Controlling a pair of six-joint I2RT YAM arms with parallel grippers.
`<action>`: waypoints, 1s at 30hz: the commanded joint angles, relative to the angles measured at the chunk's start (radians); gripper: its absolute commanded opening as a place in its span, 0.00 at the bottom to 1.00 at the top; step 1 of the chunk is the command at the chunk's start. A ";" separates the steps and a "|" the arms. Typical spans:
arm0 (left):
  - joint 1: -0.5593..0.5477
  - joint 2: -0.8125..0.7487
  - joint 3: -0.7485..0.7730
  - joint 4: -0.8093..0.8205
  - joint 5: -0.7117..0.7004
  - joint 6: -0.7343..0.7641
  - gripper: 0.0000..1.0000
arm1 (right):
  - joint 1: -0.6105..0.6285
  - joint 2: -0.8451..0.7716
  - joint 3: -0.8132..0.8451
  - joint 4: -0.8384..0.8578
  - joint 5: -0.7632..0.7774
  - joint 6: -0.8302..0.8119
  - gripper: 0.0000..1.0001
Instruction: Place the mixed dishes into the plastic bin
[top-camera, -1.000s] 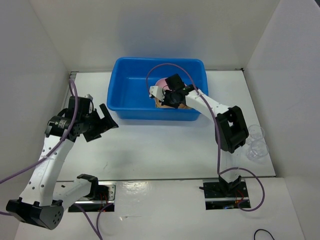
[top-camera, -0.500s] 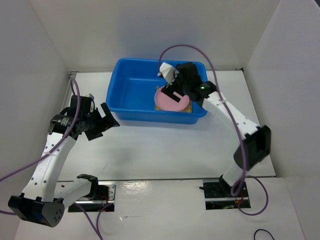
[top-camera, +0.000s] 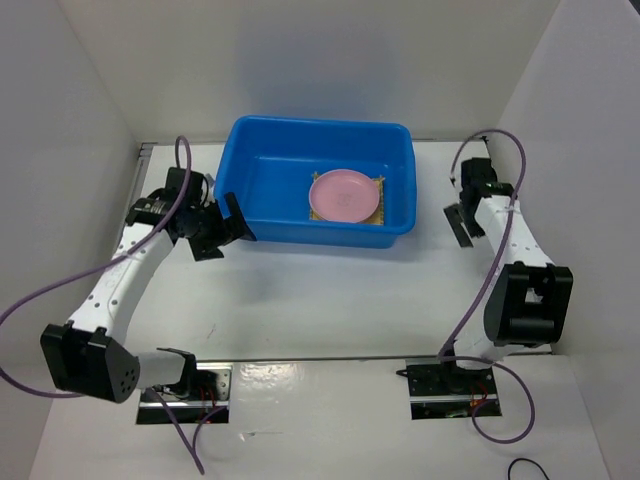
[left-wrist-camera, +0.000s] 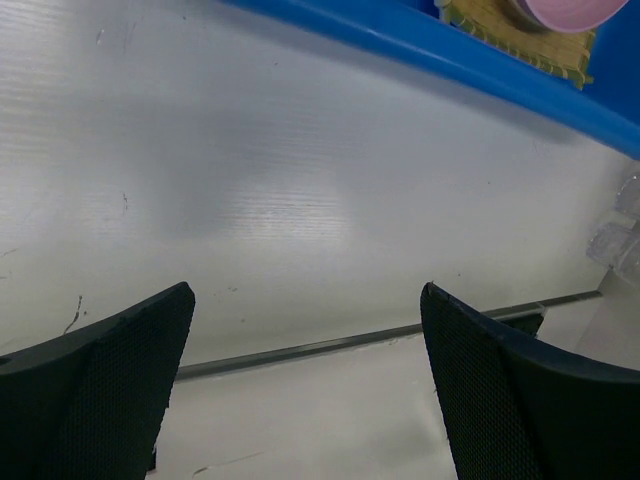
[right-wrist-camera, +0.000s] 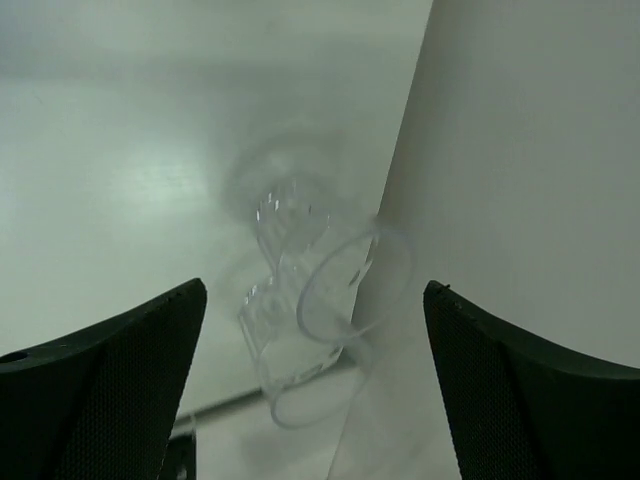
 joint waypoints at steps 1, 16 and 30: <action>0.005 0.067 0.096 0.024 0.066 0.079 1.00 | -0.097 -0.020 -0.059 -0.044 -0.031 0.008 0.93; 0.015 0.255 0.270 -0.005 0.122 0.115 1.00 | -0.217 0.037 -0.179 0.014 -0.133 -0.020 0.81; 0.015 0.139 0.206 0.010 0.052 0.063 1.00 | -0.237 0.029 0.121 -0.079 -0.157 -0.114 0.00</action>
